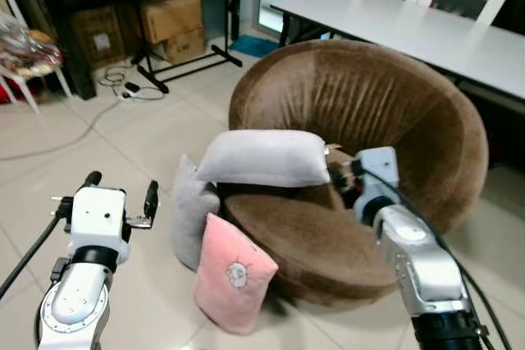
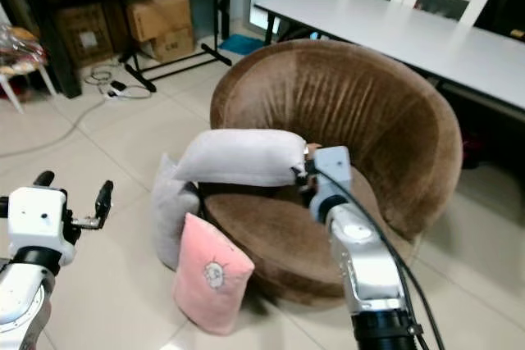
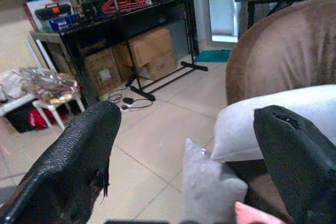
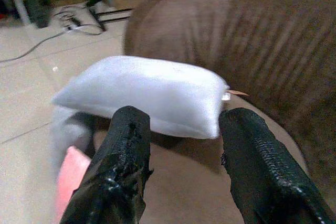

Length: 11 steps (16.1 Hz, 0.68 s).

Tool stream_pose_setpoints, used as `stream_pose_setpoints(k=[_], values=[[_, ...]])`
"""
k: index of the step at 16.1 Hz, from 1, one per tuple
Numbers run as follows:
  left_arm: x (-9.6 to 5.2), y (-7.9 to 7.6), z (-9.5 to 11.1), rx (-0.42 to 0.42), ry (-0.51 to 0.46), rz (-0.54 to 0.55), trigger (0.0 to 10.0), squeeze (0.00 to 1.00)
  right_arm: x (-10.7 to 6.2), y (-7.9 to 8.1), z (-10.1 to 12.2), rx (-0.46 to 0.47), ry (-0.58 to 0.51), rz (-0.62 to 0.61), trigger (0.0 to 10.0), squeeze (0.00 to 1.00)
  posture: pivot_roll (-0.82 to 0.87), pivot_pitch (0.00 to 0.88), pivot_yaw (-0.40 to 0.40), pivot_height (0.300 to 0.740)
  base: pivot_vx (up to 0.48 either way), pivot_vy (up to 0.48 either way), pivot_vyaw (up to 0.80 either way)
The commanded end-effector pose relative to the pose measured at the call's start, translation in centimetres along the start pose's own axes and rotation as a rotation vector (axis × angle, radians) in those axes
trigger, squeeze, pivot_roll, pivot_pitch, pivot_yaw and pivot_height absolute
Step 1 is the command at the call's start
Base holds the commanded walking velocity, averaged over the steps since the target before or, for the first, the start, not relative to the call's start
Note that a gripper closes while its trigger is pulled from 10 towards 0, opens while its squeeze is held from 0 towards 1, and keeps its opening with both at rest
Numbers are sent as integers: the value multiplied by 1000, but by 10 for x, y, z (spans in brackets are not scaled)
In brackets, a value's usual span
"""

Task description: Move the pillow to the sofa from floor

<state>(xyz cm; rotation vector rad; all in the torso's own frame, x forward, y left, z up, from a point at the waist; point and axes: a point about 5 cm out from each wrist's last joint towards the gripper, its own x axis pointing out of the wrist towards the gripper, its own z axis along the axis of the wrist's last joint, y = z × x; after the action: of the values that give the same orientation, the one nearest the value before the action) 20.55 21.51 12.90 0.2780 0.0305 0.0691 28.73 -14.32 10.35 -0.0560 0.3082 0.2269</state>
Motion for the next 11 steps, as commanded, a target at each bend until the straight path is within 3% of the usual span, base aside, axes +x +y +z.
stream_pose_setpoints(k=[1, 5, 8, 11], values=[[-2, 0, 3, -19, -17, 7, 10000, 0, 3, 1, 7, -20, -6, 35, 10000, 0, 78, 0, -86, 740, 277, 0, 800], [-7, 3, 1, -22, -11, 28, 10000, 0, 4, 10, 6, -38, 9, 112, 10000, 0, 90, 0, -97, 740, 365, 0, 800], [-7, 3, 0, -7, -5, 15, 10000, 0, 4, 10, 6, -64, 14, 100, 10000, 0, 84, 0, -81, 740, 366, 0, 800], [-4, 3, -1, 2, -5, -1, 10000, 0, 4, 3, 3, -69, 34, 43, 10000, 0, 72, 0, -62, 740, 351, 0, 0]])
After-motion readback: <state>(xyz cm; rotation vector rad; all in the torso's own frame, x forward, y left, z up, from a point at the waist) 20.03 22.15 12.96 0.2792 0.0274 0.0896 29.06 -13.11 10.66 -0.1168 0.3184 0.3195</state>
